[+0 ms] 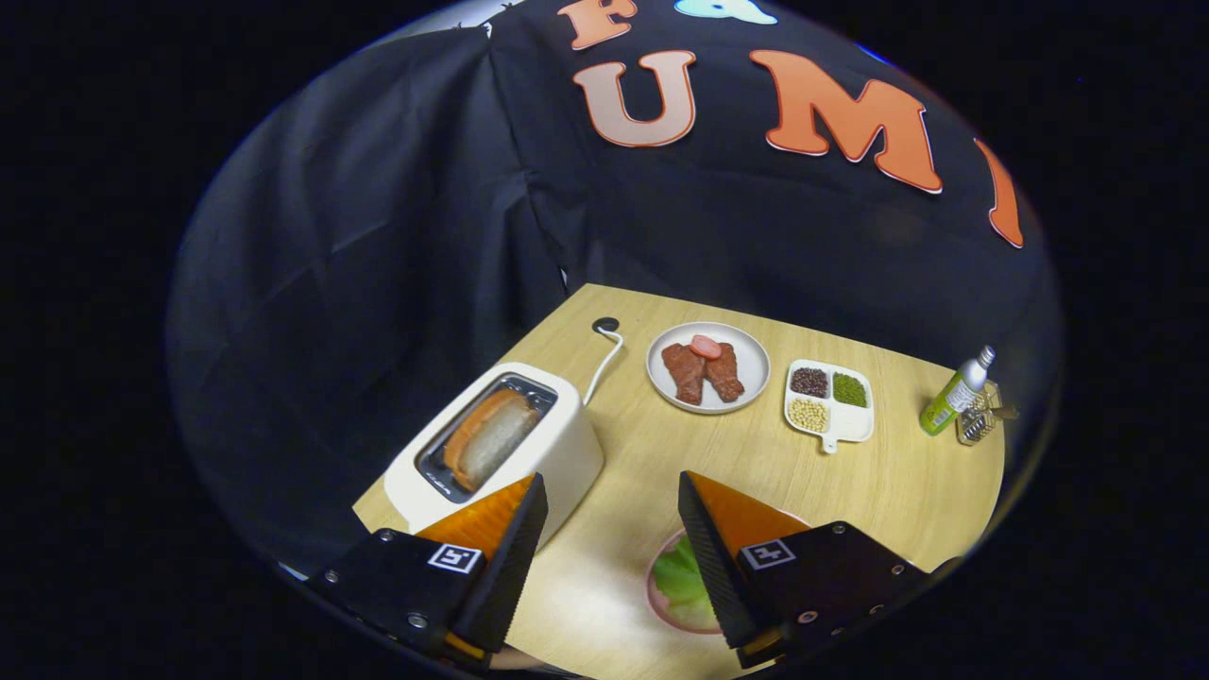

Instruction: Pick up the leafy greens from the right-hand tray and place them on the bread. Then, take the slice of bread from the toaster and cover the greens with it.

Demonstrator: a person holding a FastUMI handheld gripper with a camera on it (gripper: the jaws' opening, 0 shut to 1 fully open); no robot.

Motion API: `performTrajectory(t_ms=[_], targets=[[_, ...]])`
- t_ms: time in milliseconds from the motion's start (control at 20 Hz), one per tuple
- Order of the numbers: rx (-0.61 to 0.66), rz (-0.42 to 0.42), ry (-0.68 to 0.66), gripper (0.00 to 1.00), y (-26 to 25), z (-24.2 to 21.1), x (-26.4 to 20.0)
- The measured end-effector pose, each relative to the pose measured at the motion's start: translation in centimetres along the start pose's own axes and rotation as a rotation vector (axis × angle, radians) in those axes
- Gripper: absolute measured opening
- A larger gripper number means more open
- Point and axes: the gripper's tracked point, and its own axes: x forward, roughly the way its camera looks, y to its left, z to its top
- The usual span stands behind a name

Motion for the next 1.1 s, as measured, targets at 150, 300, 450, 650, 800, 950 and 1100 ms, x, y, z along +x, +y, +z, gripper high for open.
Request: performTrajectory(t_ms=[150,300,450,650,800,950,1100], targets=[[-0.008,0.029,0.002,0.84,3.0,2.3,0.5],[0.002,0.067,0.029,0.84,5.9,3.4,1.5],[0.01,0.081,0.073,0.84,7.8,3.6,2.8],[0.016,0.066,0.137,0.84,8.9,3.0,4.6],[-0.021,0.019,0.175,0.85,8.2,2.1,6.2],[-0.008,0.0,0.218,0.85,8.4,0.8,7.4],[0.03,-0.023,0.258,0.74,7.9,-0.1,8.5]])
